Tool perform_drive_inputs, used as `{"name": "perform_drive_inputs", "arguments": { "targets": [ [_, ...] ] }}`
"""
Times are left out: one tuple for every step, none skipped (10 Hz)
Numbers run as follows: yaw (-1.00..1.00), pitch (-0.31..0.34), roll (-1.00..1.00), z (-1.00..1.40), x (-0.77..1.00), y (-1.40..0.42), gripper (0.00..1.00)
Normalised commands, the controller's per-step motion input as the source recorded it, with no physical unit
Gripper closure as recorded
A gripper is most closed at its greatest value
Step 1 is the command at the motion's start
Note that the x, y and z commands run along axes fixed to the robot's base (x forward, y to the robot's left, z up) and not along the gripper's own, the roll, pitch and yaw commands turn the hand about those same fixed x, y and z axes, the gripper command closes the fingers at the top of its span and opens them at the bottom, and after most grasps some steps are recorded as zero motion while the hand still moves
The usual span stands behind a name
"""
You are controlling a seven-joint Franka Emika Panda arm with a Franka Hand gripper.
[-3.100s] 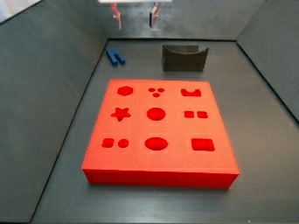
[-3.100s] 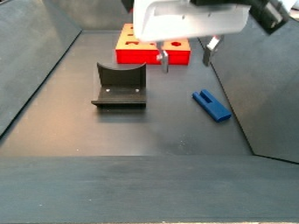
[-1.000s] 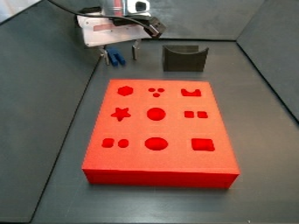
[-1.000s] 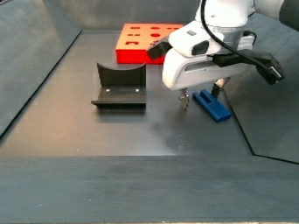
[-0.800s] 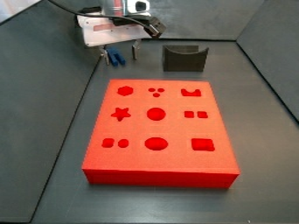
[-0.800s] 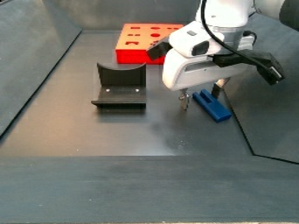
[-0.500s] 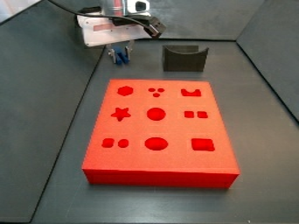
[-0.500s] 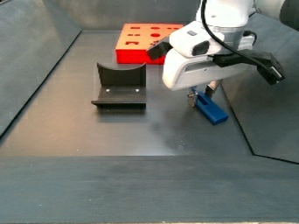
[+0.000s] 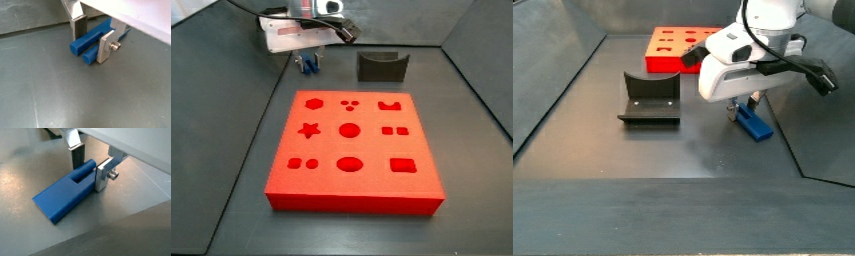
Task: Pick up the square-circle object. Move up. Rotate the square-circle object. Place the square-circle object on the fixture. Regrasp the square-circle object. Move to above the board. Insert the square-circle object.
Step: Pick up the square-circle object, then move up, then rotate the square-circle object.
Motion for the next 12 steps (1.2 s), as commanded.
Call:
{"name": "perform_drive_inputs", "arguments": {
  "targets": [
    [0.0,0.0,0.0,0.0,0.0,0.0,1.0],
    [0.0,0.0,0.0,0.0,0.0,0.0,1.0],
    [0.0,0.0,0.0,0.0,0.0,0.0,1.0],
    [0.0,0.0,0.0,0.0,0.0,0.0,1.0],
    [0.0,0.0,0.0,0.83,0.0,0.0,1.0],
    [0.04,0.024,0.0,0.81,-0.05,-0.01,1.0],
    [0.03,0.036,0.01,0.73,-0.07,-0.01,1.0],
    [0.02,0.051,0.03,0.62,-0.05,-0.01,1.0],
    [0.0,0.078,0.05,0.46,-0.02,0.0,1.0],
    [-0.01,0.099,0.07,0.34,-0.01,0.01,1.0],
    [-0.01,0.114,0.09,0.22,-0.01,0.01,1.0],
    [0.0,0.0,0.0,0.83,0.67,0.27,1.0]
  ]
}}
